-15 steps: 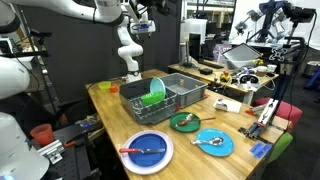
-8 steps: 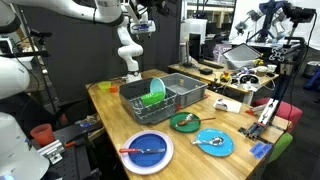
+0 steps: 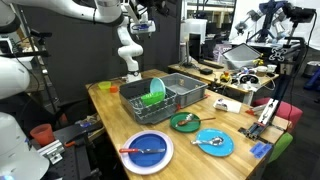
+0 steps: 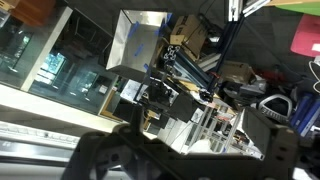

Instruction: Put the wooden spoon on the drying rack

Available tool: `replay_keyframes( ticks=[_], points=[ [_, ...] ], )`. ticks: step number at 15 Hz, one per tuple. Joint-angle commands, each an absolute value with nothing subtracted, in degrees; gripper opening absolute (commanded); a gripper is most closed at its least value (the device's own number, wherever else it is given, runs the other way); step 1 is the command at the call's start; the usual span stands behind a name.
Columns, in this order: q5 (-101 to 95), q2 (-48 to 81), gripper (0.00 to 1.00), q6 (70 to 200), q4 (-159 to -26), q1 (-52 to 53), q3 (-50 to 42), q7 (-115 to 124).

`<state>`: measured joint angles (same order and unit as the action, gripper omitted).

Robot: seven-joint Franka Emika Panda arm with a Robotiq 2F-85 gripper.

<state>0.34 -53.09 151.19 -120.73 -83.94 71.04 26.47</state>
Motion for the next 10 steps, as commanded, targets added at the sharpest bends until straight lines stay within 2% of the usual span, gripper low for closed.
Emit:
replay_keyframes(
  ticks=[1,10],
  points=[
    [-0.5,-49.3,1.00,147.7,-119.3,-84.2,72.4,25.3],
    [-2.0,-30.8,1.00,139.7,-116.1,-86.4,80.1,15.2]
  ],
)
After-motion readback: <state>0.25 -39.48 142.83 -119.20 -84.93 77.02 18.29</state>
